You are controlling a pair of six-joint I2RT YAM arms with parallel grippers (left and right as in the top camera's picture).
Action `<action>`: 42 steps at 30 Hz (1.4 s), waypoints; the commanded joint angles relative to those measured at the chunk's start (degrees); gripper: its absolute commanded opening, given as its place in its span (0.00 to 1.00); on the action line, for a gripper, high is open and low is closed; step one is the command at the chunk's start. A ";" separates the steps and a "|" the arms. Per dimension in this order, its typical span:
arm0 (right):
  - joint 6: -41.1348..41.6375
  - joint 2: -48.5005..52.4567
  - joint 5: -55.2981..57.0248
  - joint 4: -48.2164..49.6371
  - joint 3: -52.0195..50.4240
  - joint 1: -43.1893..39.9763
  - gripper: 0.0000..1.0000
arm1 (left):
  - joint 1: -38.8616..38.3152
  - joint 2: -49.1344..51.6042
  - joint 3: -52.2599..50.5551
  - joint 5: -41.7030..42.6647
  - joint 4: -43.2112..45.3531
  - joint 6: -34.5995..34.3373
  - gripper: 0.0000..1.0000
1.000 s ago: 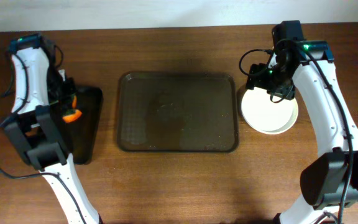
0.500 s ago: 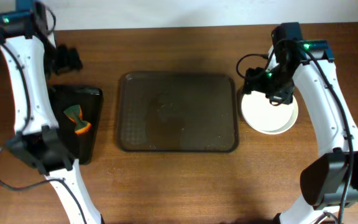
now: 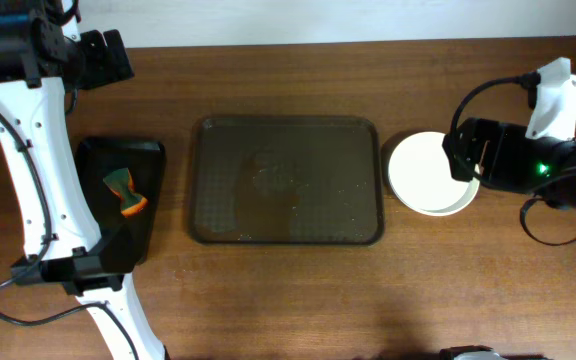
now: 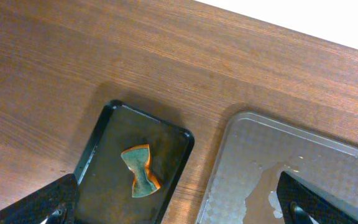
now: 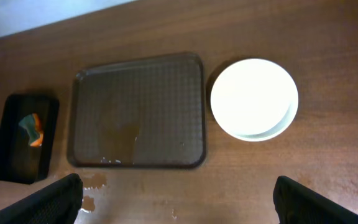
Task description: Clean dirty plates on tray and stack at the side
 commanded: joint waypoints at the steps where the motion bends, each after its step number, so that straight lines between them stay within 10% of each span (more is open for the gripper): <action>1: -0.44 -0.39 2.40 0.94 -1.09 0.07 0.98 | 0.15 0.46 -0.17 0.00 -0.04 -0.31 1.00; 6: -3.45 -14.14 4.90 25.51 -25.40 0.66 0.98 | 0.15 0.46 -0.17 0.00 -0.04 -0.31 1.00; 14: -3.45 -63.82 3.87 74.20 -91.91 -2.14 0.98 | 0.15 0.46 -0.17 0.00 -0.04 -0.31 1.00; 19: -3.43 -74.36 4.74 93.66 -111.16 -2.14 0.98 | 0.15 0.46 -0.17 0.00 -0.04 -0.31 1.00; 42: -2.80 -80.00 4.74 90.58 -123.75 -2.03 0.98 | 0.15 0.46 -0.17 0.00 -0.04 -0.31 1.00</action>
